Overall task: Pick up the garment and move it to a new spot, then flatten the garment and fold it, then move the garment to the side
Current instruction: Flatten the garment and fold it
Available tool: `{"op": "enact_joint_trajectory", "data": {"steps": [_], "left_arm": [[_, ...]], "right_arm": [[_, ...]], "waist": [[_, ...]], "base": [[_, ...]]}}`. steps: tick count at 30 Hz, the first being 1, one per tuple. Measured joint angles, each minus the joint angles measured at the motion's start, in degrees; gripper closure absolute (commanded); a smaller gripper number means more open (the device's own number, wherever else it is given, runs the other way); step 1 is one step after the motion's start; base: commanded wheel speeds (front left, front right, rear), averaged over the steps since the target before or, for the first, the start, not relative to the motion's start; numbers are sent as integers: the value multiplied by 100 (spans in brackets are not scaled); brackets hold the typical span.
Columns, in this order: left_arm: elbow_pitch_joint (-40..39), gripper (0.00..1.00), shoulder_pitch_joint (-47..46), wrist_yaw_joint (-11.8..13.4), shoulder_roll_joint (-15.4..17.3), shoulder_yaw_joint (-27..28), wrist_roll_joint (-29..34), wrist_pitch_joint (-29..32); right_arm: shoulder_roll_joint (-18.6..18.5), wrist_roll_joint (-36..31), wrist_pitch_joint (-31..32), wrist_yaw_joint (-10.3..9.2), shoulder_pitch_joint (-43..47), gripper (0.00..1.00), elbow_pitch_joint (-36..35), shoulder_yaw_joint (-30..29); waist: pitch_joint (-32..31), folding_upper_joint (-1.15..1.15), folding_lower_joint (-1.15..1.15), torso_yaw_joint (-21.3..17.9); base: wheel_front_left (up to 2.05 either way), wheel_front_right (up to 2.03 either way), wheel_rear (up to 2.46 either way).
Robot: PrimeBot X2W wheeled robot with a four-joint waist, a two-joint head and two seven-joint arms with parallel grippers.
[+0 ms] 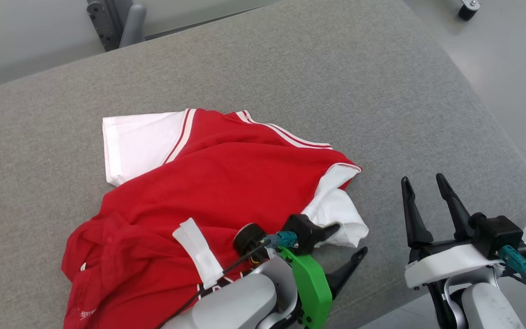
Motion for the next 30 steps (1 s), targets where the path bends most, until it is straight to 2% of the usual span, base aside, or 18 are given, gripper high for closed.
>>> {"op": "enact_joint_trajectory", "data": {"steps": [4,7,9,11,15,19,21,23,26,30], "left_arm": [[-199,0,96,-34,-4,41,-271,-113],[-263,0,111,138,-3,257,-397,-326],[-422,0,206,257,111,439,-485,-436],[-679,0,361,464,407,606,-561,-515],[-1458,0,833,1003,1307,896,-714,-541],[-2273,0,1337,1775,2228,1435,-898,-602],[-2432,0,1503,2167,2731,1669,-935,-631],[-2552,0,1651,2442,3093,1893,-1029,-623],[-2750,0,1808,2658,3363,1993,-1166,-441],[-2898,0,1936,2681,3505,2019,-1351,-246]], "right_arm": [[-3,-3,0,0,16,0,21,-87],[-2,-2,0,0,51,0,23,-120],[-2,-1,0,0,79,0,21,-152],[-2,-1,0,0,96,0,7,-194],[-2,-18,0,0,236,0,-25,-333],[-1,-62,0,0,308,0,-64,-422],[-4,-92,0,0,318,0,-75,-421],[0,-105,0,0,319,0,-79,-396],[0,-145,0,0,320,0,-75,-385],[1,-164,0,0,319,0,-62,-350]], "waist": [[15,0,0,62],[10,0,0,111],[-11,0,0,142],[-37,0,0,177],[-105,0,0,282],[-163,0,0,425],[-189,0,0,506],[-215,0,0,587],[-259,0,0,694],[-335,0,0,785]], "base": [[0,0,0],[0,0,0],[0,0,0],[0,0,0],[0,0,0],[0,0,0],[0,0,0],[0,0,0],[0,0,0],[0,0,0]]}}
